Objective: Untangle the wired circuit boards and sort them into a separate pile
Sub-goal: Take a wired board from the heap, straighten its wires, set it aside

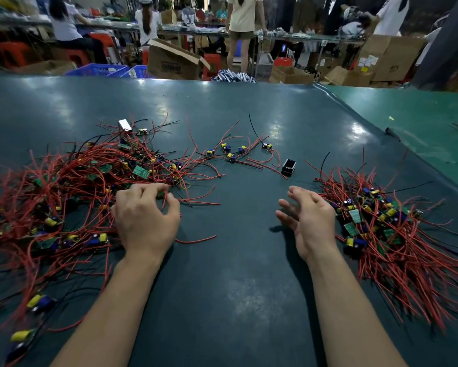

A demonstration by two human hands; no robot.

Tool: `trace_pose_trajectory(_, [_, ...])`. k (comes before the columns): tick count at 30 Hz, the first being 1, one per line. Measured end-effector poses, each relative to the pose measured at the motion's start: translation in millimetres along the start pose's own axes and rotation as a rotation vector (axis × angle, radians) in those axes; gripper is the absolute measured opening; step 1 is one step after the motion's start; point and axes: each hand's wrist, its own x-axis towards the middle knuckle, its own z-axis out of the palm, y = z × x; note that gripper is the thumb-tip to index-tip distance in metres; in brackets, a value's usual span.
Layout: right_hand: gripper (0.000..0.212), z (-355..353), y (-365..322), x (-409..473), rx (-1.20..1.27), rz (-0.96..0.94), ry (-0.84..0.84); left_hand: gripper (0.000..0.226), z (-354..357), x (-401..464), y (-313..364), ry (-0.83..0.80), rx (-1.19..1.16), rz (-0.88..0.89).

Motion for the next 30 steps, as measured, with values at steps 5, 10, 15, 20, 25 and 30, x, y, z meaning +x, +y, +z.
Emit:
trace_pose_trajectory(5, [0.011, 2.2, 9.8, -1.4, -0.056, -0.081, 0.004, 0.055, -0.6, 5.2, -17.1, -0.142, 0.282, -0.193])
trace_pose_trajectory(10, [0.02, 1.3, 16.7, -5.8, -0.2, -0.197, -0.003, 0.045, 0.5, 7.4, -23.1, -0.239, 0.386, -0.233])
trace_pose_trajectory(15, [0.021, 1.9, 21.6, -10.6, -0.318, -0.286, -0.019, 0.023, -2.3, 5.9, -23.9, -0.129, 0.279, -0.263])
trace_pose_trajectory(20, [0.02, -0.6, 19.0, -11.8, -0.29, -0.298, 0.018, 0.019, -7.8, 1.9, -15.5, 0.208, 0.146, -0.117])
trace_pose_trajectory(25, [0.019, 0.1, 15.7, -17.5, -0.396, -0.32, -0.009, 0.016, -12.1, 2.4, -8.0, 0.418, -0.266, 0.175])
trace_pose_trajectory(30, [0.022, 10.4, 22.5, -37.5, -0.563, -0.582, -0.314, 0.004, -15.7, -9.3, 10.4, 0.276, -0.523, 0.595])
